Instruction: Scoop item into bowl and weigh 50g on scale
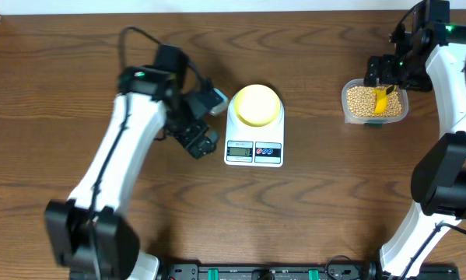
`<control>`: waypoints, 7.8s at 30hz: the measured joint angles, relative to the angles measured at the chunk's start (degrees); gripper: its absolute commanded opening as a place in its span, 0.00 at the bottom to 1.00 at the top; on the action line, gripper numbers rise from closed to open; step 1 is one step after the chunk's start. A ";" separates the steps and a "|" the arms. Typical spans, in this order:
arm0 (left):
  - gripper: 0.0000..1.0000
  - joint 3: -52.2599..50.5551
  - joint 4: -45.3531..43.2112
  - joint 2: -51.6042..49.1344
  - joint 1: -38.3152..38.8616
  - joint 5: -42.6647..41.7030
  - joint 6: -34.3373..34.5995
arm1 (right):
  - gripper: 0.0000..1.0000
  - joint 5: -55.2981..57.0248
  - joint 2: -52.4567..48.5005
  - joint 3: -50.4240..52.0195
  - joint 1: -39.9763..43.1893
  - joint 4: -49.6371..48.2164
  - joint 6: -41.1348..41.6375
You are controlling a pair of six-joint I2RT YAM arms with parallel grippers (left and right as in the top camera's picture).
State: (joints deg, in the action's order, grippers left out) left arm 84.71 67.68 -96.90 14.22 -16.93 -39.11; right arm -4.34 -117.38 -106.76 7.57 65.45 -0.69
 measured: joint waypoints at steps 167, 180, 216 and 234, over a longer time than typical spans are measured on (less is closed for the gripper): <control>0.98 -19.32 -30.25 -7.13 3.78 -3.30 -24.39 | 0.22 3.08 2.82 1.05 -0.02 4.74 3.26; 0.98 -19.32 -30.25 -7.13 3.78 -3.30 -24.39 | 0.05 3.08 2.91 7.76 -0.02 -3.34 2.84; 0.98 -19.32 -30.25 -7.13 3.78 -3.30 -24.39 | 0.01 -0.70 2.91 9.09 0.94 -5.01 -0.02; 0.98 -19.32 -30.25 -7.13 3.78 -3.30 -24.39 | 0.01 -8.33 2.91 9.11 5.62 -4.48 -3.34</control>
State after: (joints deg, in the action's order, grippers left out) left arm 65.39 37.43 -104.03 18.00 -20.23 -63.51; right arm -12.67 -114.48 -97.65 13.19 60.97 -4.03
